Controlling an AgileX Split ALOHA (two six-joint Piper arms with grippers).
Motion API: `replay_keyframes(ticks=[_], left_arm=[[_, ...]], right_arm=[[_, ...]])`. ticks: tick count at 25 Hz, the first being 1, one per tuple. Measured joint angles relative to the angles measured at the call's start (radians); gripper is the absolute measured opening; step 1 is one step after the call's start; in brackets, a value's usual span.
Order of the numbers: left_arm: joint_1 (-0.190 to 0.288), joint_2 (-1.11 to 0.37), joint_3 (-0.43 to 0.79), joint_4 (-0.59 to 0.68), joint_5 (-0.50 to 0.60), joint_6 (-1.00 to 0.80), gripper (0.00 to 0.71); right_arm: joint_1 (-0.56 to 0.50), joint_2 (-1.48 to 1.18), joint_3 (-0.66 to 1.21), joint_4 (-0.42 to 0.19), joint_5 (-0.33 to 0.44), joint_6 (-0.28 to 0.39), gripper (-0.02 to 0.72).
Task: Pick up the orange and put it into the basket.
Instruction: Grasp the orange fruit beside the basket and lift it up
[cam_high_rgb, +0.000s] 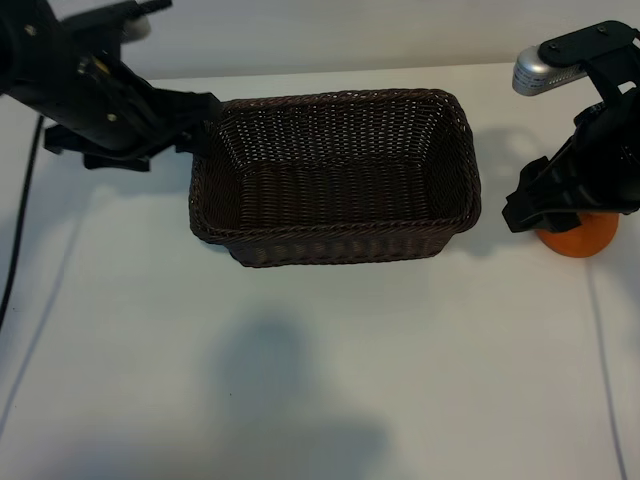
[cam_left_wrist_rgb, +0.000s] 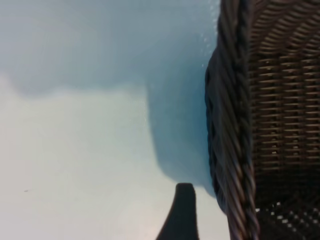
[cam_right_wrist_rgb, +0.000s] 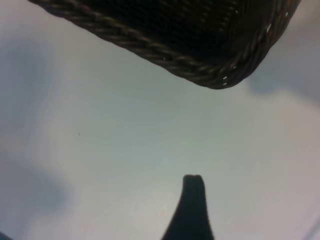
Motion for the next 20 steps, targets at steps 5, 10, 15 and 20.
replay_keyframes(ticks=[5, 10, 15, 20], left_arm=[[0.054, -0.106, 0.000, 0.027, 0.079, 0.013, 0.659], [0.250, -0.222, 0.000, 0.040, 0.206, 0.139, 0.645], [0.417, -0.323, 0.000, 0.035, 0.276, 0.213, 0.632], [0.441, -0.441, 0.000, 0.002, 0.343, 0.264, 0.618]], right_arm=[[0.000, 0.000, 0.000, 0.000, 0.000, 0.000, 0.594], [0.000, 0.000, 0.000, 0.000, 0.000, 0.000, 0.594], [0.000, 0.000, 0.000, 0.000, 0.000, 0.000, 0.594], [0.000, 0.000, 0.000, 0.000, 0.000, 0.001, 0.594]])
